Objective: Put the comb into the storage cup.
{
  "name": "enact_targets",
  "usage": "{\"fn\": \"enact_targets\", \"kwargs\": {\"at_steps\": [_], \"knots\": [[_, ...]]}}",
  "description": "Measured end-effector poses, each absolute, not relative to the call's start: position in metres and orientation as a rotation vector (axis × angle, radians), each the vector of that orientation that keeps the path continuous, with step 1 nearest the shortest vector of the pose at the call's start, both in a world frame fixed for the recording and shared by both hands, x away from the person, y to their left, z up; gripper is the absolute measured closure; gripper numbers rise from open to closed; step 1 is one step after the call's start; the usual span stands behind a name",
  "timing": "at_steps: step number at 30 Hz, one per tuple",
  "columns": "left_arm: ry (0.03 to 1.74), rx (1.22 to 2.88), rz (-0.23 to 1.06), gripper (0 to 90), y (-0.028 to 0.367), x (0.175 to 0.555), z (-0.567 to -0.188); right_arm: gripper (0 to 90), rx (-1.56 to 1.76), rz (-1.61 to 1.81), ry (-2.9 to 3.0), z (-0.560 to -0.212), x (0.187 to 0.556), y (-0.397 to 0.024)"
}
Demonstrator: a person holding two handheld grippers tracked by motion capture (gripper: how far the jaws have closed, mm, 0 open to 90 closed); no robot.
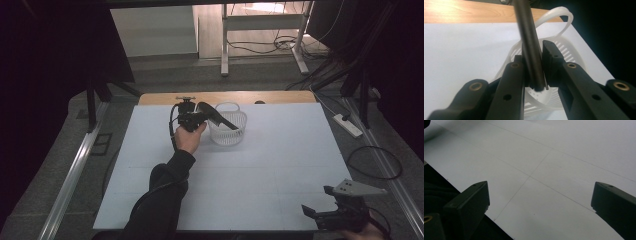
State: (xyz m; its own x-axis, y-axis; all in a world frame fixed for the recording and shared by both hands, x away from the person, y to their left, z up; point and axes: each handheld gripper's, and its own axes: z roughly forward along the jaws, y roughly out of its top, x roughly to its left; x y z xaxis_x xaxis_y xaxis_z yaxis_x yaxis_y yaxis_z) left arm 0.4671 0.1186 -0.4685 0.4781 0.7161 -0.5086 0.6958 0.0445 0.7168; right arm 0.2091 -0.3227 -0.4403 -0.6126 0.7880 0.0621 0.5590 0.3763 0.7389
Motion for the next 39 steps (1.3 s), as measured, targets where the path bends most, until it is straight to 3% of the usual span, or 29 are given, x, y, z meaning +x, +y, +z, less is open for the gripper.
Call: {"fn": "enact_targets", "kwargs": {"at_steps": [16, 30, 39], "knots": [[1.244, 1.708, 0.14, 71.6, 0.1208, 0.4633, -0.4682, 2.8, 1.189, 1.077, 2.341, -0.4406, 0.2096, -0.3227], [1.246, 1.763, 0.238, 53.7, 0.1171, 0.4631, -0.4667, 2.9, 1.193, 1.068, 2.348, -0.4408, 0.2101, -0.3226], [1.256, 1.773, 0.232, 44.3, 0.1195, 0.4645, -0.4704, 3.0, 1.189, 1.068, 2.35, -0.4409, 0.2102, -0.3221]]}}
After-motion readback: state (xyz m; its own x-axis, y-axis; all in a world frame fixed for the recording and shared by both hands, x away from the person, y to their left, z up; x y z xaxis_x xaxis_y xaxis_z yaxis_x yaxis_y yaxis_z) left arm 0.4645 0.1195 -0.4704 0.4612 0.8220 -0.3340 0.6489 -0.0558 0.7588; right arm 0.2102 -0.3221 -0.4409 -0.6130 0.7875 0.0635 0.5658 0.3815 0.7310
